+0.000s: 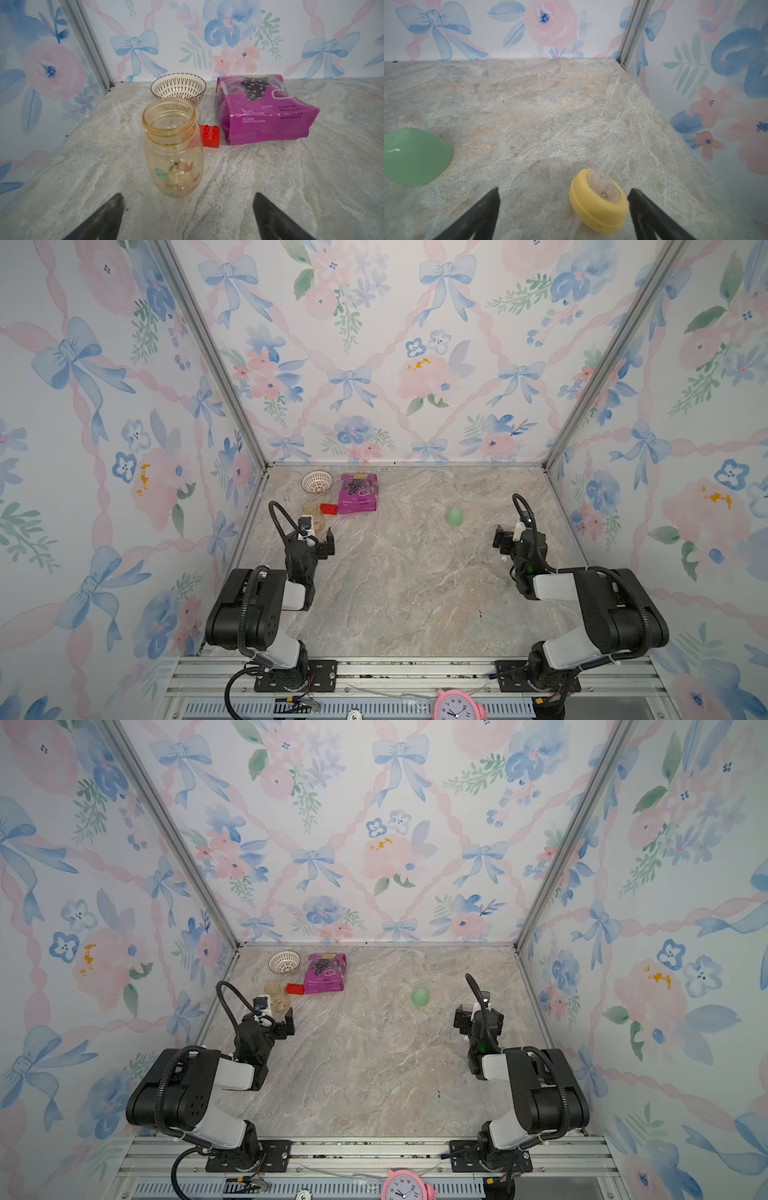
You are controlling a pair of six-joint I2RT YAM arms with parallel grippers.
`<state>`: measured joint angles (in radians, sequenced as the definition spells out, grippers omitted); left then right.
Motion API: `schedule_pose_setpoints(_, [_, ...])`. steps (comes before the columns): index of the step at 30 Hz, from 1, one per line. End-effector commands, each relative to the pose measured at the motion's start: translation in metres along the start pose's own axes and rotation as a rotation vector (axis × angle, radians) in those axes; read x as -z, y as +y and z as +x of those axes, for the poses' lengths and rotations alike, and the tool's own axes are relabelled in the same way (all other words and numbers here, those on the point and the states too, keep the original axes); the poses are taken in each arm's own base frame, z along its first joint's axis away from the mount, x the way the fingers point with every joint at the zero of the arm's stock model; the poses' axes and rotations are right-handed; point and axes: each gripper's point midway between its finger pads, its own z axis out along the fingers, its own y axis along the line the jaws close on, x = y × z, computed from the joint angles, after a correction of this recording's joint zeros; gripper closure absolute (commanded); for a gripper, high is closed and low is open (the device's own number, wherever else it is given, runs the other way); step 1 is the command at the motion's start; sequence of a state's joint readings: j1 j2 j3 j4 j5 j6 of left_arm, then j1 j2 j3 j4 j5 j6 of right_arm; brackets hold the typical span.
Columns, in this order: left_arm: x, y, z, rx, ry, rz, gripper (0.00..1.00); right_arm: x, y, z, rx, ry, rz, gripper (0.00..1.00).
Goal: Assemble the baby bottles
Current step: Pick up the baby bottle from the center of the board.
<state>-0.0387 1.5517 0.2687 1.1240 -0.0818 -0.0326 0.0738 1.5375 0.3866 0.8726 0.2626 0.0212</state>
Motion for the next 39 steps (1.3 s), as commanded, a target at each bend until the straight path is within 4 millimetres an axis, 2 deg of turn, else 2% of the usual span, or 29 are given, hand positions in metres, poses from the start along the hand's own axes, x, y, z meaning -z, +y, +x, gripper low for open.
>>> schedule_pose_setpoints(1, [0.001,0.003,-0.002,-0.012,-0.006,-0.010,0.02,0.000,0.001,-0.005,0.001,-0.022,-0.001,0.04])
schedule_pose_setpoints(30, [0.001,0.003,-0.001,-0.006,-0.005,-0.005,0.02,0.000,0.001,-0.005,-0.001,-0.021,-0.003,0.04])
schedule_pose_setpoints(31, [0.001,0.002,-0.004,-0.005,-0.015,-0.002,0.02,0.002,-0.001,-0.010,-0.006,-0.045,0.010,0.04])
schedule_pose_setpoints(34, [0.002,0.001,-0.045,-0.027,0.006,-0.044,0.02,0.039,-0.007,-0.054,0.085,-0.017,0.167,0.04])
schedule_pose_setpoints(35, [0.005,-0.002,-0.075,0.022,0.034,-0.058,0.02,0.056,-0.014,-0.069,0.045,0.044,0.196,0.04])
schedule_pose_setpoints(36, [0.015,-0.013,-0.092,0.072,0.108,0.007,0.09,0.073,-0.019,-0.076,-0.025,0.118,0.183,0.04])
schedule_pose_setpoints(37, [0.027,-0.021,-0.108,0.133,0.140,0.053,0.11,0.083,-0.017,-0.080,-0.064,0.161,0.148,0.04])
schedule_pose_setpoints(39, [0.059,-0.033,-0.142,0.281,0.147,0.096,0.07,0.108,-0.006,-0.080,-0.091,0.229,0.047,0.04])
